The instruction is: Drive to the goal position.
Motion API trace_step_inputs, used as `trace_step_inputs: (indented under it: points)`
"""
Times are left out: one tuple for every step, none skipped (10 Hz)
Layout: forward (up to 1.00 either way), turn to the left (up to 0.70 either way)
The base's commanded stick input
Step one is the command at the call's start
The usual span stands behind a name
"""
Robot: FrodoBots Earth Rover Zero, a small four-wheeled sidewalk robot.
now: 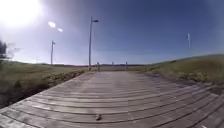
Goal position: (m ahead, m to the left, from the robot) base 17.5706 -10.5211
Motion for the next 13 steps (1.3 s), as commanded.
trace_step_inputs:
  points:
    - [0.70,0.00]
    - [0.70,0.00]
    - [0.70,0.00]
    - [0.70,0.00]
    - [0.70,0.00]
    - [0.70,0.00]
    - [0.77,0.00]
    - [0.84,0.00]
    - [0.85,0.00]
    - [0.85,0.00]
    - [0.85,0.00]
    - [0.85,0.00]
    - [0.85,0.00]
